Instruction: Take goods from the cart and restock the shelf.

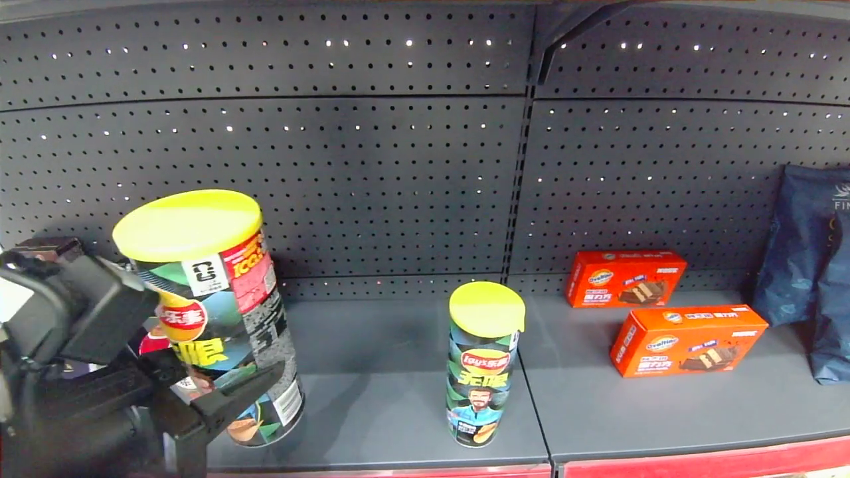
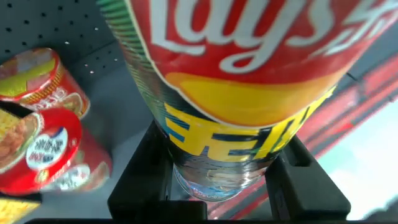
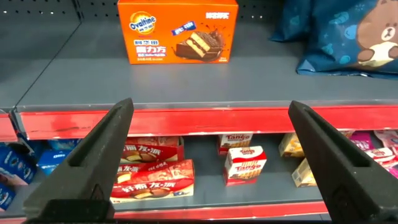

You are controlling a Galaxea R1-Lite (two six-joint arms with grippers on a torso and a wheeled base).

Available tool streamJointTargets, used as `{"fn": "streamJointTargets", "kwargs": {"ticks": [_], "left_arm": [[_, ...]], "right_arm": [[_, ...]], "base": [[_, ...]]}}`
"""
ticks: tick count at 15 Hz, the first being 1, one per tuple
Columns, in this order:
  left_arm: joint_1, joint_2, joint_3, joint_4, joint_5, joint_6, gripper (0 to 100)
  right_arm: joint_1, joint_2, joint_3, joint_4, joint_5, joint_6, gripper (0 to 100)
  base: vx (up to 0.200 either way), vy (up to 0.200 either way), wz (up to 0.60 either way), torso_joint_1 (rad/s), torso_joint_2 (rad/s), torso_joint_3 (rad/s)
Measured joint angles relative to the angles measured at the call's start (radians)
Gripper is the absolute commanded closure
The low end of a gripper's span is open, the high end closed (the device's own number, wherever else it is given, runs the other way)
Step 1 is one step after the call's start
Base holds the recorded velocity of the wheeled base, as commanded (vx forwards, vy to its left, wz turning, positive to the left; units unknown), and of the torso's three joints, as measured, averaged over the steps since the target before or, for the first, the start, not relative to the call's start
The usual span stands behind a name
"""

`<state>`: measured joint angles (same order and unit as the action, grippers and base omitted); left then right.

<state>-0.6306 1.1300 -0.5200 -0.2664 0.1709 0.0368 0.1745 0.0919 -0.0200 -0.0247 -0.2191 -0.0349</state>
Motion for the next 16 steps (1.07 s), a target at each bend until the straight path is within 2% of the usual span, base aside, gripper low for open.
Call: {"fn": "streamJointTargets", "kwargs": {"ticks": [5,10,11,14,16], "left_arm": [[0.0,0.246,-0.144,-0.01,0.103,0.0,100],[-0.006,0.435,-0.279,-0.034,0.148,-0.01,100],[-0.006,0.482,-0.315,-0.044,0.164,-0.022,100],[-0.033,0.632,-0.39,-0.151,0.255,-0.103,100],[-0.049,0.706,-0.423,-0.213,0.265,-0.114,100]], "right_arm": [[0.0,0.001,0.0,0.0,0.0,0.001,0],[0.0,0.002,0.0,-0.001,0.0,0.001,0],[0.0,0.002,0.0,0.0,-0.001,0.002,0],[-0.001,0.002,0.0,0.0,-0.001,0.001,0],[0.0,0.002,0.0,0.0,-0.002,0.001,0]], "base": [[0.0,0.0,0.0,0.0,0.0,0.0],[0.0,0.0,0.0,0.0,0.0,0.0],[0.0,0.0,0.0,0.0,0.0,0.0],[0.0,0.0,0.0,0.0,0.0,0.0],[0.0,0.0,0.0,0.0,0.0,0.0]]}}
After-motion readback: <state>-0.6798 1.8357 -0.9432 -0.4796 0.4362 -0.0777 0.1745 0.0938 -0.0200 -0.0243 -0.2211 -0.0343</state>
